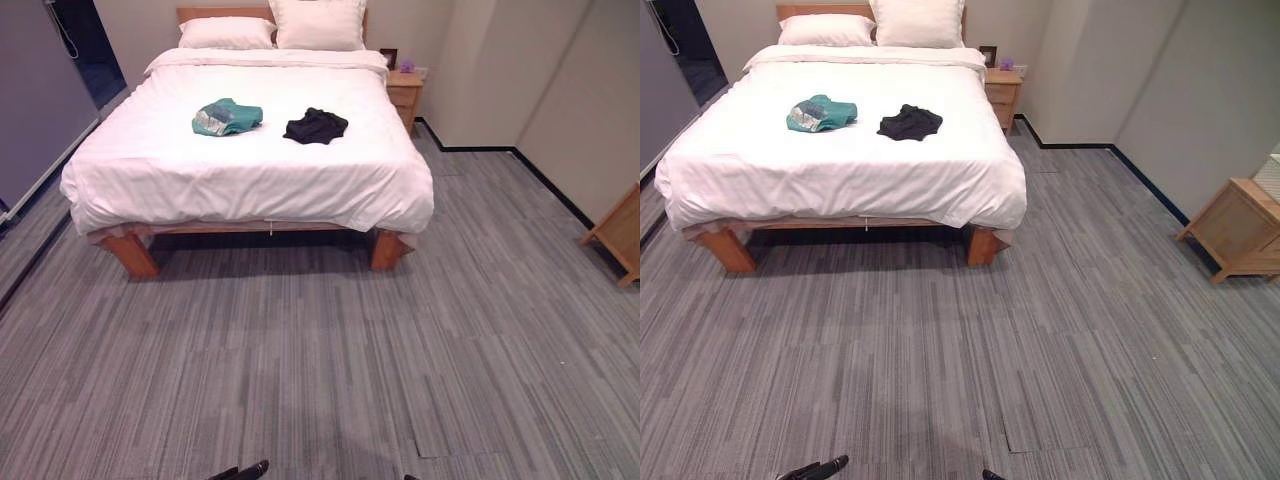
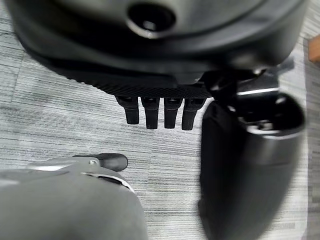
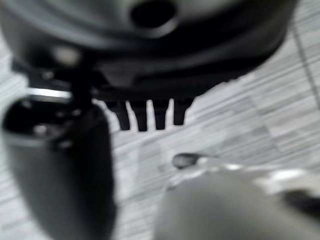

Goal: Pick up bed clothes into laundry basket.

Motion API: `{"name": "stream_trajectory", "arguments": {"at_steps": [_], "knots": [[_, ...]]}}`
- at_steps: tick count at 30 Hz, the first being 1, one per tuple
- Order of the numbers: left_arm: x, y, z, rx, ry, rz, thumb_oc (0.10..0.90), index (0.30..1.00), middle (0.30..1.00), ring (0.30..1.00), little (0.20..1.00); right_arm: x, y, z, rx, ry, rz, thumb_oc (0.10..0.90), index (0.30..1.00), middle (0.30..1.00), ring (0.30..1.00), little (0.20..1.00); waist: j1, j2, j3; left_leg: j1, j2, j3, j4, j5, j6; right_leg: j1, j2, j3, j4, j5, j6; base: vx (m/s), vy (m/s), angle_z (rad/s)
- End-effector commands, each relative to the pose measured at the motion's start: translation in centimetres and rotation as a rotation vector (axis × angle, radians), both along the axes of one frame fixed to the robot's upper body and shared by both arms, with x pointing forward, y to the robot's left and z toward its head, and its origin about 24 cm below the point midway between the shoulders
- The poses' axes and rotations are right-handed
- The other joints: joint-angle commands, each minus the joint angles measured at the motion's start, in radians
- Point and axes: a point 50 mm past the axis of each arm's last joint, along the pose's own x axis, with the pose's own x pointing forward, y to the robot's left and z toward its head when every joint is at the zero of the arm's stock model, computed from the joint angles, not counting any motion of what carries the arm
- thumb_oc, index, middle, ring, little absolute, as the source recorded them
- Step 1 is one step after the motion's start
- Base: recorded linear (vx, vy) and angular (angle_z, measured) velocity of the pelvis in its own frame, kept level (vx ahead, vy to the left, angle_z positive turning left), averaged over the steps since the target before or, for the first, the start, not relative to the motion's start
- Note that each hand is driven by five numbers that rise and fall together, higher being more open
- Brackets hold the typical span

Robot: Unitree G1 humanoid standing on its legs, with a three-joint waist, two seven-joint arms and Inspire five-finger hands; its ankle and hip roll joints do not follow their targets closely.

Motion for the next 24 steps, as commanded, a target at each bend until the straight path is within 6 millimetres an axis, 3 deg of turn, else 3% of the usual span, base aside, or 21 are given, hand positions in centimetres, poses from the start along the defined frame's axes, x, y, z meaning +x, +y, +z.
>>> {"name": "stream_trajectory", "arguments": {"at_steps": [1,6,8,9,10,11,14,15,16,19,21,24], "knots": [[1.9,-0.7,0.2,-0.016,-0.061,-0.009,0.800,0.900,0.900,0.900,0.900,1.0,-1.7,0.5,-0.044,-0.027,0.017,0.800,0.900,0.900,0.900,0.900,0.014,-0.023,0.000,0.000,0.078,0.013,-0.100,0.115,-0.123,0.065,-0.085,-0.019,-0.064,0.047,0.124,0.00,0.003,0.06],[1.2,-0.8,0.1,-0.020,-0.031,-0.031,0.800,0.900,0.900,0.900,0.900,-0.1,-1.9,0.4,-0.040,0.008,-0.021,0.800,0.900,0.900,0.900,0.900,0.011,-0.019,-0.007,0.003,0.075,0.011,-0.103,0.113,-0.121,0.070,-0.087,-0.024,-0.068,0.048,0.126,0.01,0.006,0.06],[1.2,-0.5,0.1,-0.018,-0.030,-0.024,0.800,0.900,0.900,0.900,0.900,0.3,-2.3,0.5,-0.040,-0.013,-0.056,0.800,0.900,0.900,0.900,0.900,0.006,-0.016,-0.012,0.008,0.074,0.016,-0.106,0.111,-0.122,0.072,-0.088,-0.022,-0.069,0.049,0.128,0.00,0.000,0.00],[2.0,0.0,0.4,0.000,-0.052,-0.028,0.800,0.900,0.900,0.900,0.900,1.2,-2.7,0.8,-0.044,-0.052,-0.086,0.800,0.900,0.900,0.900,0.900,0.003,-0.014,-0.014,0.011,0.074,0.019,-0.107,0.110,-0.123,0.073,-0.088,-0.018,-0.070,0.050,0.129,0.00,0.000,0.00],[3.7,0.7,1.0,0.029,-0.106,-0.037,0.800,0.900,0.900,0.900,0.900,3.5,-3.4,1.5,-0.058,-0.139,-0.121,0.800,0.900,0.900,0.900,0.900,-0.002,-0.010,-0.018,0.015,0.075,0.023,-0.109,0.109,-0.124,0.073,-0.088,-0.016,-0.071,0.052,0.130,0.00,0.000,0.00],[3.7,0.7,1.0,0.029,-0.106,-0.037,0.800,0.900,0.900,0.900,0.900,3.5,-3.4,1.5,-0.058,-0.139,-0.122,0.800,0.900,0.900,0.900,0.900,-0.002,-0.010,-0.017,0.015,0.075,0.023,-0.109,0.109,-0.124,0.073,-0.088,-0.015,-0.070,0.052,0.130,0.00,0.000,0.00],[7.5,1.1,2.4,0.058,-0.227,-0.089,0.800,0.900,0.900,0.900,0.900,7.5,-4.5,3.2,-0.086,-0.277,-0.115,0.800,0.900,0.900,0.900,0.900,-0.010,-0.002,-0.021,0.019,0.075,0.028,-0.110,0.107,-0.126,0.070,-0.089,-0.010,-0.068,0.055,0.133,-0.01,0.024,-0.04],[7.5,1.1,2.4,0.058,-0.227,-0.089,0.800,0.900,0.900,0.900,0.900,7.5,-4.5,3.2,-0.086,-0.277,-0.115,0.800,0.900,0.900,0.900,0.900,-0.010,-0.002,-0.020,0.019,0.075,0.028,-0.110,0.107,-0.126,0.070,-0.089,-0.010,-0.068,0.055,0.133,-0.02,0.029,-0.06],[10.4,0.9,3.8,0.074,-0.322,-0.133,0.800,0.900,0.900,0.900,0.900,10.5,-4.8,4.6,-0.099,-0.376,-0.089,0.800,0.900,0.900,0.900,0.900,-0.012,0.003,-0.018,0.018,0.074,0.028,-0.110,0.107,-0.125,0.067,-0.091,-0.007,-0.065,0.057,0.133,-0.03,0.026,-0.06],[14.6,0.2,6.5,0.088,-0.507,-0.197,0.800,0.900,0.900,0.900,0.900,14.8,-3.8,7.1,-0.106,-0.556,-0.001,0.800,0.900,0.900,0.900,0.900,-0.012,0.007,-0.011,0.012,0.073,0.028,-0.108,0.111,-0.124,0.059,-0.093,-0.006,-0.060,0.062,0.135,-0.03,0.028,-0.01],[16.2,-0.2,8.1,0.074,-0.620,-0.186,0.800,0.900,0.900,0.900,0.900,16.3,-3.3,8.6,-0.120,-0.646,0.060,0.800,0.900,0.900,0.900,0.900,-0.008,0.008,-0.003,0.006,0.072,0.024,-0.107,0.114,-0.123,0.054,-0.097,-0.009,-0.056,0.064,0.136,-0.03,0.022,0.00],[17.0,-0.7,9.8,0.036,-0.740,-0.143,0.800,0.900,0.900,0.900,0.900,17.5,-2.1,10.7,-0.121,-0.778,0.145,0.800,0.900,0.900,0.900,0.900,-0.003,0.005,0.006,-0.002,0.069,0.017,-0.106,0.116,-0.119,0.049,-0.100,-0.013,-0.053,0.066,0.137,-0.01,0.006,0.00]]}}
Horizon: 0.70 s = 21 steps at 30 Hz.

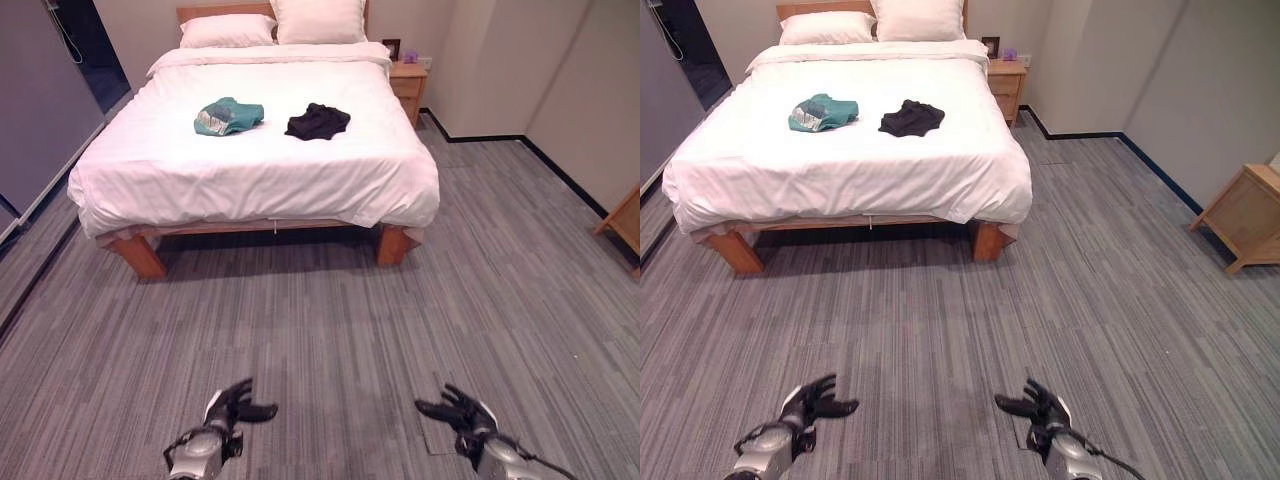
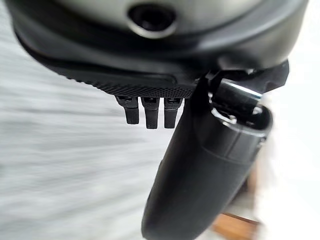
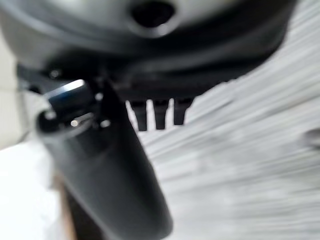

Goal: Pick up bed clothes into laundry basket.

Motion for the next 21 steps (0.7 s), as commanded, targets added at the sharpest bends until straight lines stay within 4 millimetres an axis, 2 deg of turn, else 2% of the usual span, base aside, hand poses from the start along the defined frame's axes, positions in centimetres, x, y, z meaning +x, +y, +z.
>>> {"name": "stream_trajectory", "arguments": {"at_steps": [1,8,9,12,15,19,21], "knots": [[3.4,0.6,3.0,-0.006,-0.191,0.056,0.800,0.900,0.900,0.900,0.900,2.9,0.1,3.1,-0.070,-0.188,0.059,0.800,0.900,0.900,0.900,0.900,0.021,-0.037,-0.001,-0.025,0.078,0.019,-0.049,0.089,-0.119,0.027,-0.107,-0.009,0.003,0.033,0.132,0.00,0.000,0.00],[3.1,0.6,3.1,0.088,-0.189,-0.025,0.800,0.900,0.900,0.900,0.900,1.7,0.5,2.2,-0.105,-0.142,0.125,0.800,0.900,0.900,0.900,0.900,0.033,-0.050,0.011,-0.034,0.072,0.014,-0.046,0.084,-0.113,0.025,-0.113,-0.015,0.008,0.033,0.136,0.01,0.016,0.02],[2.2,1.5,3.2,0.070,-0.200,0.025,0.800,0.900,0.900,0.900,0.900,1.7,0.4,2.8,-0.106,-0.182,0.113,0.800,0.900,0.900,0.900,0.900,0.041,-0.053,0.017,-0.034,0.069,0.015,-0.044,0.079,-0.111,0.025,-0.117,-0.016,0.008,0.034,0.140,0.03,0.029,0.02],[1.6,2.4,3.3,0.064,-0.213,0.086,0.800,0.900,0.900,0.900,0.900,1.7,0.3,3.5,-0.131,-0.216,0.121,0.800,0.900,0.900,0.900,0.900,0.044,-0.058,0.024,-0.038,0.068,0.018,-0.042,0.076,-0.109,0.019,-0.119,-0.012,0.010,0.035,0.142,0.01,0.025,-0.01],[1.2,3.7,3.9,0.078,-0.253,0.164,0.800,0.900,0.900,0.900,0.900,2.6,0.4,4.8,-0.181,-0.275,0.155,0.800,0.900,0.900,0.900,0.900,0.056,-0.069,0.035,-0.043,0.062,0.034,-0.036,0.066,-0.102,0.005,-0.129,-0.005,0.017,0.041,0.150,0.00,0.035,-0.06],[1.1,4.3,5.1,0.071,-0.321,0.214,0.800,0.900,0.900,0.900,0.900,3.1,0.7,5.7,-0.186,-0.321,0.163,0.800,0.900,0.900,0.900,0.900,0.072,-0.081,0.049,-0.053,0.048,0.042,-0.013,0.044,-0.089,-0.002,-0.156,-0.007,0.044,0.048,0.164,0.04,0.092,-0.08],[1.3,4.3,5.6,0.076,-0.347,0.193,0.800,0.900,0.900,0.900,0.900,3.5,0.8,6.3,-0.196,-0.349,0.167,0.800,0.900,0.900,0.900,0.900,0.079,-0.081,0.056,-0.054,0.034,0.040,-0.003,0.026,-0.072,-0.023,-0.177,-0.001,0.108,0.051,0.173,0.05,0.127,-0.02]]}}
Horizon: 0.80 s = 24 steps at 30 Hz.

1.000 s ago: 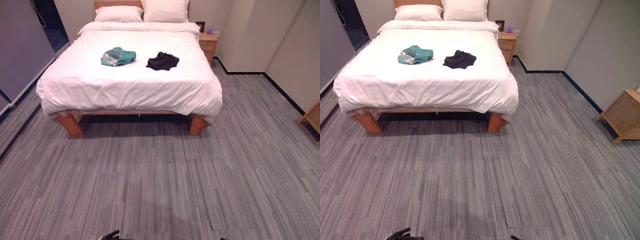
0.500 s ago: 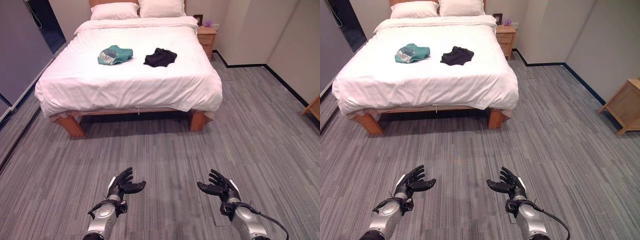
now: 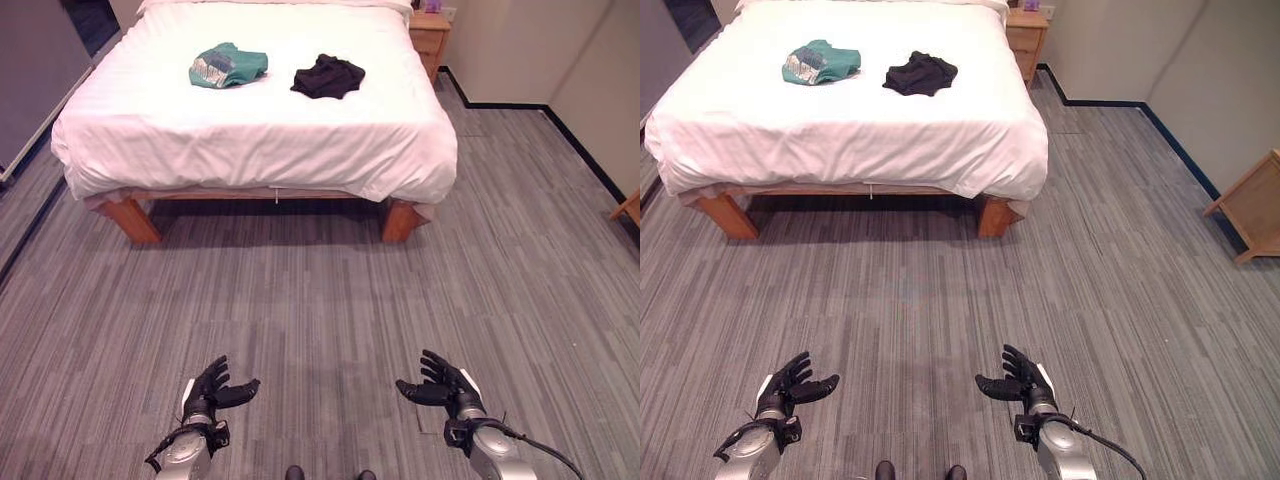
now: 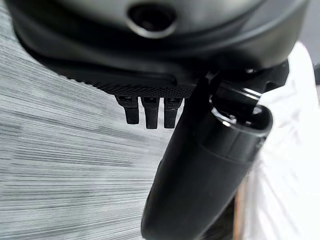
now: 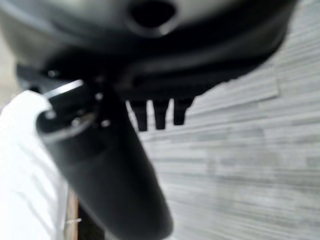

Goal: Pick up bed clothes into laundry basket.

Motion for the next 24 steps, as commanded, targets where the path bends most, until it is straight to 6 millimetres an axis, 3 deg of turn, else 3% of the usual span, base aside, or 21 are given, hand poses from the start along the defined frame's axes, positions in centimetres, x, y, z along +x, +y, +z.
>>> {"name": "stream_trajectory", "arguments": {"at_steps": [1,8,11,13,14,15,16,17,18,22,24], "knots": [[3.7,1.0,4.4,0.087,-0.243,-0.042,0.800,0.900,0.900,0.900,0.900,4.1,-0.2,4.8,-0.057,-0.262,0.025,0.800,0.900,0.900,0.900,0.900,0.026,-0.032,-0.028,-0.055,0.035,0.024,0.028,0.016,-0.065,-0.037,-0.189,0.000,0.174,0.050,0.169,0.05,0.161,0.03],[3.3,0.4,5.2,0.109,-0.276,-0.115,0.800,0.900,0.900,0.900,0.900,3.5,0.2,5.6,-0.042,-0.315,0.045,0.800,0.900,0.900,0.900,0.900,-0.004,-0.013,0.041,-0.022,0.002,-0.013,0.088,-0.043,0.001,-0.218,-0.226,0.099,0.600,0.209,0.182,0.10,0.184,0.13],[3.4,0.0,5.6,0.109,-0.290,-0.138,0.800,0.900,0.900,0.900,0.900,2.9,0.1,5.4,-0.060,-0.299,0.059,0.800,0.900,0.900,0.900,0.900,-0.021,0.001,0.065,0.006,0.006,-0.016,0.102,-0.073,0.009,-0.303,-0.208,0.080,0.678,0.181,0.180,0.19,0.101,0.08],[3.5,-0.3,5.8,0.105,-0.297,-0.154,0.800,0.900,0.900,0.900,0.900,2.4,-0.4,5.0,-0.060,-0.278,0.047,0.800,0.900,0.900,0.900,0.900,-0.040,0.002,0.069,0.033,-0.001,-0.037,0.099,-0.081,-0.001,-0.347,-0.174,0.078,0.609,0.149,0.172,0.30,0.004,-0.03],[3.8,-0.5,6.0,0.101,-0.309,-0.165,0.800,0.900,0.900,0.900,0.900,2.1,-0.7,4.8,-0.057,-0.268,0.029,0.800,0.900,0.900,0.900,0.900,-0.053,0.000,0.070,0.050,-0.007,-0.054,0.096,-0.090,-0.009,-0.363,-0.161,0.065,0.529,0.144,0.164,0.44,-0.089,0.22],[3.9,-0.8,6.1,0.090,-0.315,-0.175,0.800,0.900,0.900,0.900,0.900,1.5,-1.2,4.5,-0.052,-0.256,-0.002,0.800,0.900,0.900,0.900,0.900,-0.073,-0.014,0.063,0.089,-0.017,-0.078,0.084,-0.114,-0.026,-0.377,-0.170,0.052,0.346,0.146,0.158,0.36,-0.093,0.52],[3.8,-0.8,6.1,0.090,-0.314,-0.176,0.800,0.900,0.900,0.900,0.900,1.5,-1.2,4.5,-0.052,-0.255,-0.003,0.800,0.900,0.900,0.900,0.900,-0.075,-0.008,0.064,0.092,-0.010,-0.080,0.084,-0.116,-0.028,-0.367,-0.163,0.046,0.336,0.149,0.158,0.43,-0.124,0.53],[4.0,-1.1,6.1,0.080,-0.318,-0.187,0.800,0.900,0.900,0.900,0.900,1.1,-1.3,4.2,-0.041,-0.245,-0.022,0.800,0.900,0.900,0.900,0.900,-0.094,-0.010,0.060,0.128,-0.007,-0.098,0.080,-0.125,-0.046,-0.370,-0.140,0.039,0.200,0.169,0.164,0.33,-0.082,0.57],[4.2,-1.4,6.2,0.076,-0.320,-0.210,0.800,0.900,0.900,0.900,0.900,0.9,-1.3,4.0,-0.034,-0.238,-0.031,0.800,0.900,0.900,0.900,0.900,-0.107,-0.016,0.056,0.148,-0.007,-0.107,0.070,-0.129,-0.057,-0.383,-0.141,0.048,0.153,0.191,0.176,0.32,-0.080,0.37],[4.8,-2.6,6.8,0.093,-0.337,-0.313,0.800,0.900,0.900,0.900,0.900,0.2,-1.2,3.6,-0.028,-0.217,-0.034,0.800,0.900,0.900,0.900,0.900,-0.146,-0.009,0.038,0.206,0.017,-0.136,0.081,-0.149,-0.085,-0.394,-0.137,0.066,0.079,0.237,0.194,0.43,-0.086,0.53],[4.8,-3.9,6.7,0.046,-0.343,-0.375,0.800,0.900,0.900,0.900,0.900,-0.5,-1.5,3.0,-0.014,-0.190,-0.031,0.800,0.900,0.900,0.900,0.900,-0.168,-0.001,0.007,0.221,0.029,-0.155,0.201,-0.133,-0.121,-0.365,-0.122,0.063,0.115,0.225,0.165,0.67,-0.154,0.92]]}}
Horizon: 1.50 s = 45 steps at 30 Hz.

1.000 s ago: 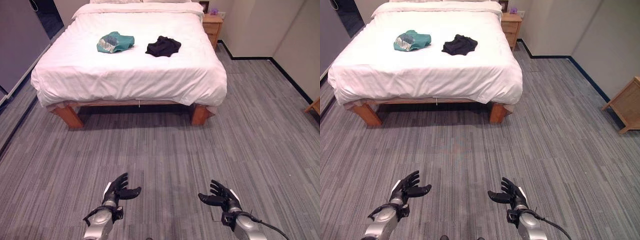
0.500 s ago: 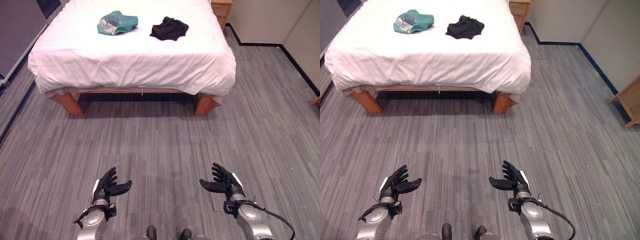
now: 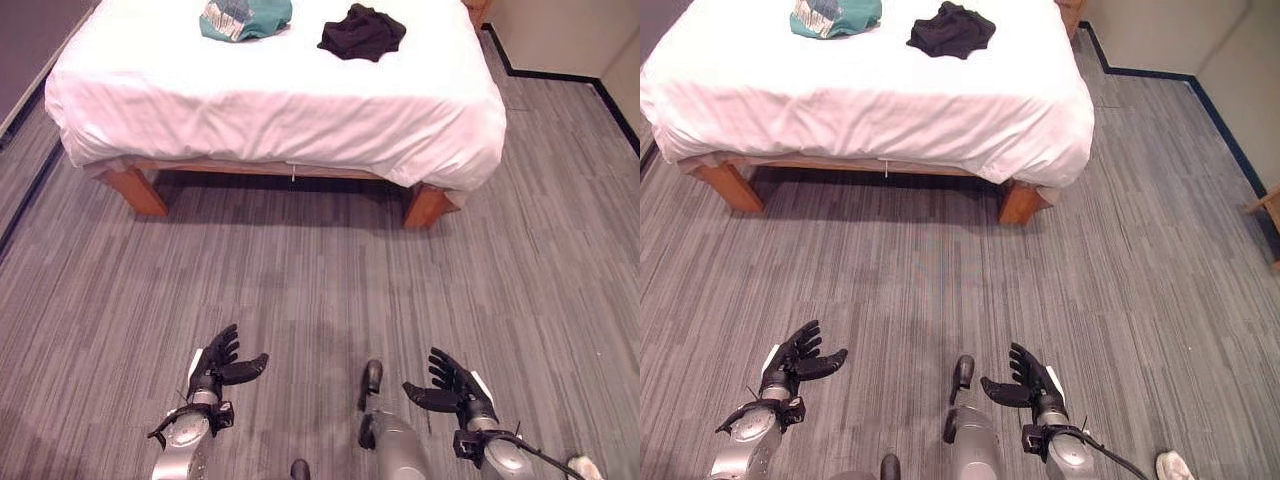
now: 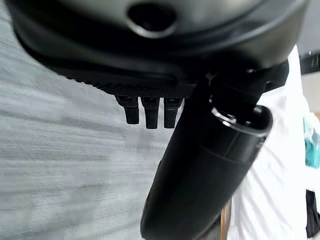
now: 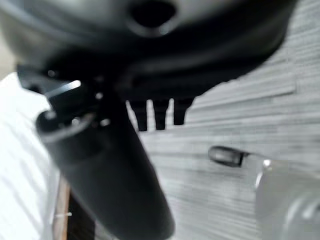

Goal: Pick up bed clothes into laundry basket.

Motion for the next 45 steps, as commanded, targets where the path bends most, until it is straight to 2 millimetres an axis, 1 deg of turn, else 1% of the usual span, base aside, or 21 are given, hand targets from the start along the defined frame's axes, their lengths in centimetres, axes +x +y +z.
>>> {"name": "stream_trajectory", "arguments": {"at_steps": [1,3,4,5,6,9,11,13,15,17,18,20,22,24,27,30,33,36,40,43,45], "knots": [[3.1,-1.7,4.5,-0.034,-0.250,-0.136,0.800,0.900,0.900,0.900,0.900,2.9,-1.4,2.8,-0.018,-0.176,-0.014,0.800,0.900,0.900,0.900,0.900,-0.012,-0.017,-0.074,0.003,0.010,0.099,0.221,0.153,-0.134,0.073,-0.006,0.011,-0.025,0.148,0.025,0.42,-0.155,0.73],[3.8,-2.6,4.6,-0.067,-0.254,-0.139,0.800,0.900,0.900,0.900,0.900,3.7,-1.4,3.3,0.001,-0.208,-0.042,0.800,0.900,0.900,0.900,0.900,-0.020,-0.022,-0.079,-0.125,0.088,0.181,0.502,0.343,-0.198,0.139,0.012,-0.034,-0.013,0.090,-0.032,0.35,-0.248,0.52],[4.2,-3.0,4.9,-0.088,-0.260,-0.149,0.800,0.900,0.900,0.900,0.900,4.1,-1.4,3.6,0.016,-0.231,-0.061,0.800,0.900,0.900,0.900,0.900,-0.009,-0.032,-0.069,-0.199,0.135,0.229,0.623,0.397,-0.202,0.189,0.031,-0.041,-0.027,0.054,-0.068,0.49,-0.494,0.47],[4.8,-3.4,5.4,-0.117,-0.278,-0.150,0.800,0.900,0.900,0.900,0.900,4.9,-1.1,4.1,0.038,-0.263,-0.069,0.800,0.900,0.900,0.900,0.900,0.014,-0.049,-0.055,-0.261,0.222,0.318,0.781,0.423,-0.191,0.264,0.073,-0.068,-0.045,-0.018,-0.121,0.37,-0.380,0.36],[4.8,-3.4,5.4,-0.117,-0.279,-0.150,0.800,0.900,0.900,0.900,0.900,4.9,-1.1,4.1,0.038,-0.263,-0.069,0.800,0.900,0.900,0.900,0.900,0.015,-0.046,-0.052,-0.261,0.226,0.318,0.786,0.421,-0.192,0.265,0.077,-0.068,-0.045,-0.018,-0.122,0.39,-0.352,0.04],[5.6,-4.0,5.8,-0.086,-0.285,-0.202,0.800,0.900,0.900,0.900,0.900,5.9,-1.6,5.3,0.007,-0.301,-0.069,0.800,0.900,0.900,0.900,0.900,0.044,-0.060,-0.032,-0.397,0.303,0.361,0.756,0.412,-0.190,0.360,0.096,-0.069,-0.072,-0.063,-0.128,0.33,-0.112,-0.07],[5.8,-4.2,6.2,-0.077,-0.299,-0.239,0.800,0.900,0.900,0.900,0.900,6.2,-1.7,5.7,0.020,-0.326,-0.063,0.800,0.900,0.900,0.900,0.900,0.060,-0.061,-0.036,-0.449,0.332,0.374,0.565,0.396,-0.178,0.396,0.099,-0.058,-0.079,-0.086,-0.112,0.39,0.050,0.16],[5.7,-4.5,6.2,-0.069,-0.293,-0.274,0.800,0.900,0.900,0.900,0.900,5.7,-2.1,5.5,0.002,-0.308,-0.050,0.800,0.900,0.900,0.900,0.900,0.066,-0.057,-0.038,-0.452,0.319,0.354,0.376,0.396,-0.174,0.411,0.096,-0.038,-0.072,-0.111,-0.099,0.38,0.142,-0.26],[5.6,-4.8,6.2,-0.080,-0.295,-0.291,0.800,0.900,0.900,0.900,0.900,5.2,-2.4,5.3,-0.010,-0.292,-0.048,0.800,0.900,0.900,0.900,0.900,0.079,-0.046,-0.045,-0.464,0.289,0.320,0.127,0.439,-0.182,0.445,0.098,-0.030,-0.077,-0.136,-0.081,0.42,0.169,-0.21],[5.4,-5.0,6.0,-0.112,-0.289,-0.292,0.800,0.900,0.900,0.900,0.900,5.1,-2.7,5.1,-0.024,-0.277,-0.045,0.800,0.900,0.900,0.900,0.900,0.097,-0.040,-0.050,-0.471,0.263,0.268,-0.019,0.493,-0.195,0.490,0.107,-0.012,-0.081,-0.161,-0.073,0.51,0.156,-0.12],[5.4,-5.0,6.4,-0.101,-0.302,-0.307,0.800,0.900,0.900,0.900,0.900,4.9,-2.8,5.0,-0.024,-0.271,-0.041,0.800,0.900,0.900,0.900,0.900,0.099,-0.036,-0.063,-0.476,0.257,0.280,-0.055,0.518,-0.206,0.523,0.113,0.005,-0.081,-0.175,-0.065,0.45,0.127,-0.25],[5.3,-4.9,6.4,-0.093,-0.304,-0.314,0.800,0.900,0.900,0.900,0.900,4.8,-2.7,4.6,-0.020,-0.255,-0.041,0.800,0.900,0.900,0.900,0.900,0.104,-0.037,-0.070,-0.471,0.258,0.302,-0.040,0.529,-0.209,0.541,0.110,0.009,-0.082,-0.182,-0.059,0.35,0.113,-0.36],[5.1,-4.6,6.9,-0.118,-0.327,-0.308,0.800,0.900,0.900,0.900,0.900,5.1,-1.6,4.3,0.008,-0.249,-0.020,0.800,0.900,0.900,0.900,0.900,0.133,-0.046,-0.094,-0.475,0.248,0.318,0.043,0.475,-0.180,0.571,0.079,0.046,-0.060,-0.216,-0.044,0.46,0.207,-0.62],[5.1,-4.5,6.8,-0.114,-0.321,-0.313,0.800,0.900,0.900,0.900,0.900,5.4,-1.2,4.3,0.015,-0.251,-0.015,0.800,0.900,0.900,0.900,0.900,0.139,-0.054,-0.098,-0.480,0.245,0.330,0.077,0.450,-0.171,0.573,0.058,0.058,-0.042,-0.220,-0.034,0.31,0.187,-0.52],[5.7,-4.4,7.9,-0.057,-0.356,-0.361,0.800,0.900,0.900,0.900,0.900,5.7,-0.2,4.1,0.075,-0.263,-0.045,0.800,0.900,0.900,0.900,0.900,0.141,-0.078,-0.104,-0.463,0.199,0.377,0.113,0.387,-0.122,0.521,-0.017,0.086,0.088,-0.134,0.017,0.32,0.290,-0.62],[6.3,-4.4,9.4,-0.001,-0.407,-0.407,0.800,0.900,0.900,0.900,0.900,6.1,0.4,4.5,0.076,-0.287,-0.028,0.800,0.900,0.900,0.900,0.900,0.115,-0.075,-0.096,-0.417,0.145,0.413,0.080,0.343,-0.071,0.396,-0.061,0.125,0.304,0.029,0.056,0.22,0.339,-0.25],[6.6,-4.0,10.2,0.021,-0.434,-0.422,0.800,0.900,0.900,0.900,0.900,5.9,0.6,4.7,0.070,-0.292,-0.009,0.800,0.900,0.900,0.900,0.900,0.075,-0.043,-0.064,-0.331,0.108,0.425,0.023,0.313,-0.025,0.281,-0.087,0.147,0.503,0.149,0.075,0.20,0.340,0.03],[6.2,-3.6,10.1,0.032,-0.419,-0.434,0.800,0.900,0.900,0.900,0.900,4.6,-0.2,4.1,0.038,-0.253,-0.021,0.800,0.900,0.900,0.900,0.900,0.045,-0.023,-0.057,-0.238,0.072,0.446,-0.047,0.288,-0.001,0.231,-0.153,0.075,0.592,0.192,0.083,0.26,0.289,0.05],[5.6,-3.7,9.7,0.008,-0.403,-0.443,0.800,0.900,0.900,0.900,0.900,3.1,-1.2,3.5,0.002,-0.214,-0.041,0.800,0.900,0.900,0.900,0.900,0.019,-0.012,-0.054,-0.202,0.060,0.439,-0.069,0.271,-0.001,0.186,-0.164,0.053,0.545,0.178,0.082,0.20,0.081,0.06],[5.2,-4.2,8.7,-0.009,-0.369,-0.442,0.800,0.900,0.900,0.900,0.900,2.0,-1.7,2.8,0.010,-0.183,-0.096,0.800,0.900,0.900,0.900,0.900,-0.006,-0.022,-0.045,-0.176,0.051,0.413,-0.075,0.245,-0.028,0.149,-0.122,0.061,0.287,0.074,0.062,0.21,-0.070,0.20],[5.2,-4.3,8.5,-0.012,-0.364,-0.444,0.800,0.900,0.900,0.900,0.900,1.9,-1.8,2.8,0.005,-0.185,-0.099,0.800,0.900,0.900,0.900,0.900,-0.008,-0.027,-0.047,-0.168,0.052,0.406,-0.077,0.243,-0.038,0.156,-0.110,0.061,0.206,0.073,0.063,0.14,-0.117,0.02]]}}
